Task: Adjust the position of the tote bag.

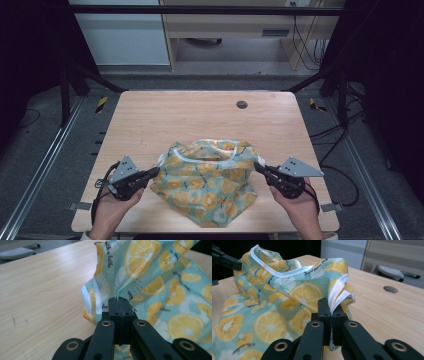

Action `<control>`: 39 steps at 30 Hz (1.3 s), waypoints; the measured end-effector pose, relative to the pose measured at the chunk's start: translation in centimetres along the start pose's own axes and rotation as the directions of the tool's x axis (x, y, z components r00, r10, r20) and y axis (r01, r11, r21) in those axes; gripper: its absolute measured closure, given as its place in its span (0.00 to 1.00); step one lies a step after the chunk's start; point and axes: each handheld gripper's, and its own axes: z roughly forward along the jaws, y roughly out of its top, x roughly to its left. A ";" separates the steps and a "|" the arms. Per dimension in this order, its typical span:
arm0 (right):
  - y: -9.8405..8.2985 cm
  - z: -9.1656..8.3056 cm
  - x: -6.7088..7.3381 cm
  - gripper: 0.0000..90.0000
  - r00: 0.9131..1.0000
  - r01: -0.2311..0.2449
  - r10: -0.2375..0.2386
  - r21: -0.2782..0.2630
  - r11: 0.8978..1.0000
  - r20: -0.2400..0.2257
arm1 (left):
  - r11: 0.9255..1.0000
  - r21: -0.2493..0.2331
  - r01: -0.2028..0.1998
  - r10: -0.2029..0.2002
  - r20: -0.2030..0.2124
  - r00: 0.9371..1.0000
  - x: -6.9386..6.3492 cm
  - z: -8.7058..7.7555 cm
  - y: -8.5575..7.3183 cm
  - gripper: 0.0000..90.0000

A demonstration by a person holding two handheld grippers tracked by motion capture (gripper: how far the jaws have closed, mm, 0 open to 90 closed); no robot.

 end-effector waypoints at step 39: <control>-4.8 0.7 1.1 0.99 0.982 0.128 -0.082 0.276 0.952 -0.173 | 0.950 0.271 -0.155 0.132 0.103 0.986 -1.3 2.9 -3.6 1.00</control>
